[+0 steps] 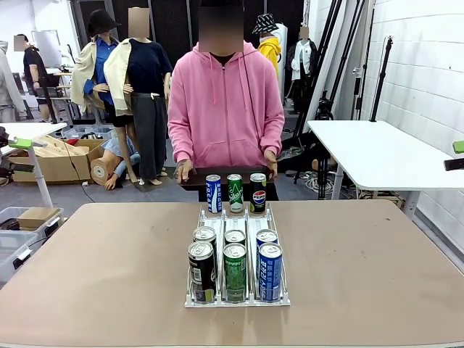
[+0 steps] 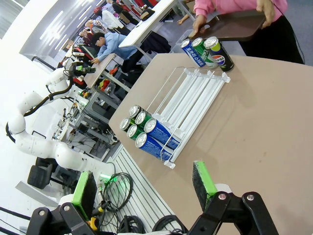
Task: Retrieve and hand over the desired beverage to the person.
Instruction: Pick up a can of the same type that the person held from the Automatic Can Dispenser.
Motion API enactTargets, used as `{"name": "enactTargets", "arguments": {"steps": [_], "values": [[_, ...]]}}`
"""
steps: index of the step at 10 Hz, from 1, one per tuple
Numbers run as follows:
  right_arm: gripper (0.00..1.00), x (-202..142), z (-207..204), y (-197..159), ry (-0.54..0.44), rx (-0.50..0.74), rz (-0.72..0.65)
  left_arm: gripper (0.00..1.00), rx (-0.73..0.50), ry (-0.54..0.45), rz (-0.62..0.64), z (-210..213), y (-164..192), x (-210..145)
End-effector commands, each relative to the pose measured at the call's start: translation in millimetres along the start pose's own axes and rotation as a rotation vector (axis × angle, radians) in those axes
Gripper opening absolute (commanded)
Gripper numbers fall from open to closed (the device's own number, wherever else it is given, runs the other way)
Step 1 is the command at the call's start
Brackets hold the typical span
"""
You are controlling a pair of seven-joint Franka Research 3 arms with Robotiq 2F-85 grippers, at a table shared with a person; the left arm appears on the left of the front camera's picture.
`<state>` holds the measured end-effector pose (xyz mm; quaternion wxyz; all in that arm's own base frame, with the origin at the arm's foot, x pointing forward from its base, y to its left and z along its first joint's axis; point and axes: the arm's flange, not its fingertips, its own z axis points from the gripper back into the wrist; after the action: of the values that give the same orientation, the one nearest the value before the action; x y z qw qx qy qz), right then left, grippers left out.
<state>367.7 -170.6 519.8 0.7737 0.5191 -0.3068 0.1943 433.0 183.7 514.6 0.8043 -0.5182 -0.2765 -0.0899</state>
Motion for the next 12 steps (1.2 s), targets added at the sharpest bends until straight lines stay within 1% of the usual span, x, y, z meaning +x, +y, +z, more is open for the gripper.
{"name": "enactTargets", "arguments": {"steps": [1, 3, 5, 8, 10, 12], "values": [[1.0, 0.2, 0.5, -1.0, -0.001, 0.011, 0.012, 1.0, -0.004, -0.006, 0.001, 2.2, -2.4, 0.2], [1.0, 0.2, 0.5, -1.0, -0.001, 0.011, 0.012, 1.0, 0.0, 0.0, 0.0, 0.0, 0.0, 0.0], [1.0, 0.2, 0.5, -1.0, -0.001, 0.011, 0.012, 1.0, -0.004, 0.057, 0.011, -6.6, -20.0, -7.0], [1.0, 0.2, 0.5, -1.0, -0.001, 0.011, 0.012, 1.0, 0.045, 0.212, -0.009, -36.5, -57.8, -21.7], [1.0, 0.2, 0.5, -1.0, -0.001, 0.011, 0.012, 1.0, 0.086, 0.332, -0.067, -64.7, -87.1, -42.3], [1.0, 0.2, 0.5, -1.0, -0.001, 0.011, 0.012, 1.0, 0.111, 0.402, -0.12, -90.8, -114.2, -58.5]]}}
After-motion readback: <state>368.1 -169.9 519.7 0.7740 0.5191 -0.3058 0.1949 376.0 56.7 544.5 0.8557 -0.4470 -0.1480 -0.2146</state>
